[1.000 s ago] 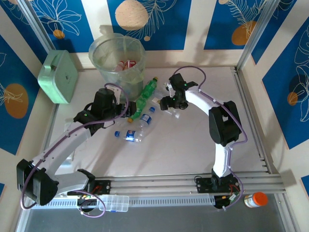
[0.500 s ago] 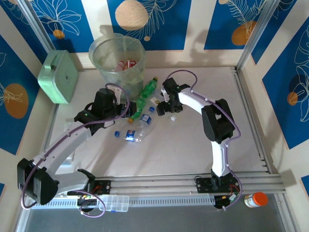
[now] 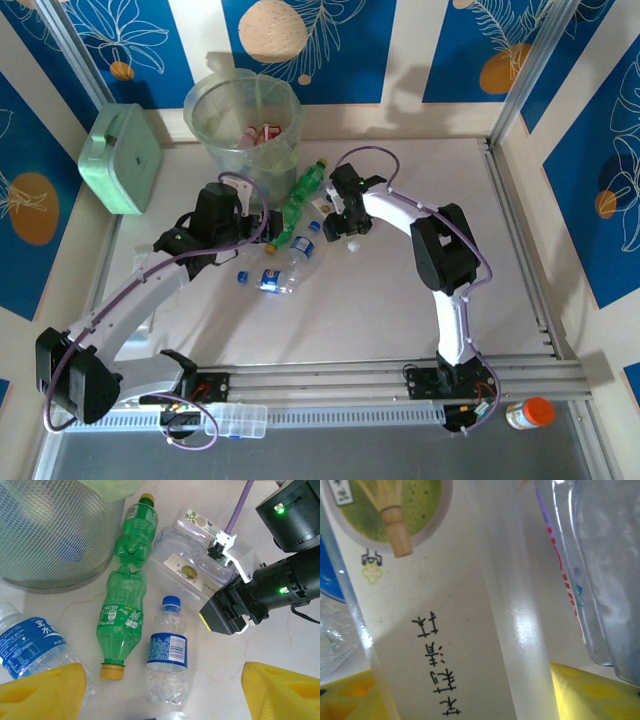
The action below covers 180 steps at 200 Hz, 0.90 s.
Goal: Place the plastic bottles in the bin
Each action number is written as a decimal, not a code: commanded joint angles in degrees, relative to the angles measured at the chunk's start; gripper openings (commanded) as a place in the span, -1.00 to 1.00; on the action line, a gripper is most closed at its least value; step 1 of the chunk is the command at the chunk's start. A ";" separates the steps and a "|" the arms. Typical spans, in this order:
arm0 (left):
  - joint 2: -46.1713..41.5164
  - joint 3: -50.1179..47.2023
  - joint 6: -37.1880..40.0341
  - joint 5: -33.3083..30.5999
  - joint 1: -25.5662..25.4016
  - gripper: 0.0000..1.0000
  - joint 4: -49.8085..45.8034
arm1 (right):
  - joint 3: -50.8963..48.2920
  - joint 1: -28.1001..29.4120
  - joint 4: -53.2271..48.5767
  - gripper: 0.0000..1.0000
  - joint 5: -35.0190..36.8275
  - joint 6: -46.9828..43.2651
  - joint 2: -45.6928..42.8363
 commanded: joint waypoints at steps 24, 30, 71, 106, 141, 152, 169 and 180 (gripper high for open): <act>-0.20 -0.32 0.50 -0.38 -0.10 0.62 0.61 | -4.32 1.06 1.43 0.14 -0.34 -1.66 -6.13; -0.26 -0.36 0.50 -0.53 -0.10 0.62 0.63 | -4.90 1.14 1.64 0.13 -0.33 -1.58 -6.88; -1.89 -1.68 0.76 -0.38 -0.13 0.65 2.11 | -9.50 1.49 3.05 0.08 -1.38 0.21 -14.21; -3.14 -2.49 -0.59 2.09 -0.16 0.70 3.55 | -13.38 2.30 3.16 0.03 -1.36 2.52 -21.78; -2.91 -2.28 -9.35 17.02 -0.25 0.76 10.82 | -18.37 2.47 5.30 0.01 -8.37 5.96 -31.88; -2.93 -1.61 -11.59 19.04 -0.28 0.76 12.41 | -20.79 2.34 7.52 0.01 -12.32 7.16 -35.70; -3.03 -1.26 -13.36 22.39 -0.28 0.82 16.55 | -24.62 1.59 11.31 0.01 -18.80 9.64 -41.54; -2.88 -1.09 -13.56 24.29 -0.28 0.85 19.14 | -26.85 0.80 13.35 0.01 -22.46 11.39 -45.06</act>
